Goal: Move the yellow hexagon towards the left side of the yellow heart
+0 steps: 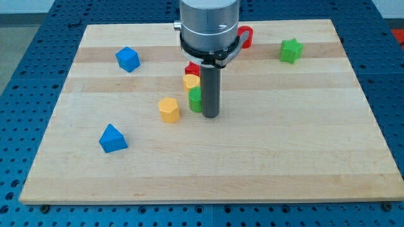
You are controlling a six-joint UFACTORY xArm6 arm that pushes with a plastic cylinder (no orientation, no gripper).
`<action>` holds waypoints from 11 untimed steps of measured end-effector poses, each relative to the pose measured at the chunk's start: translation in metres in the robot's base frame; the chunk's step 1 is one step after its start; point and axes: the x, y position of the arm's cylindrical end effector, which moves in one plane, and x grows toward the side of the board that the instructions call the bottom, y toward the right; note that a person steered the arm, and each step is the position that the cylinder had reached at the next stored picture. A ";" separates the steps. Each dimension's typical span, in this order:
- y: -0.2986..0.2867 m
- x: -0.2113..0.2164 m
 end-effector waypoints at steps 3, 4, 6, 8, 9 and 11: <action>-0.050 0.047; -0.078 0.045; -0.088 0.041; -0.074 0.034; -0.074 0.015; -0.074 -0.022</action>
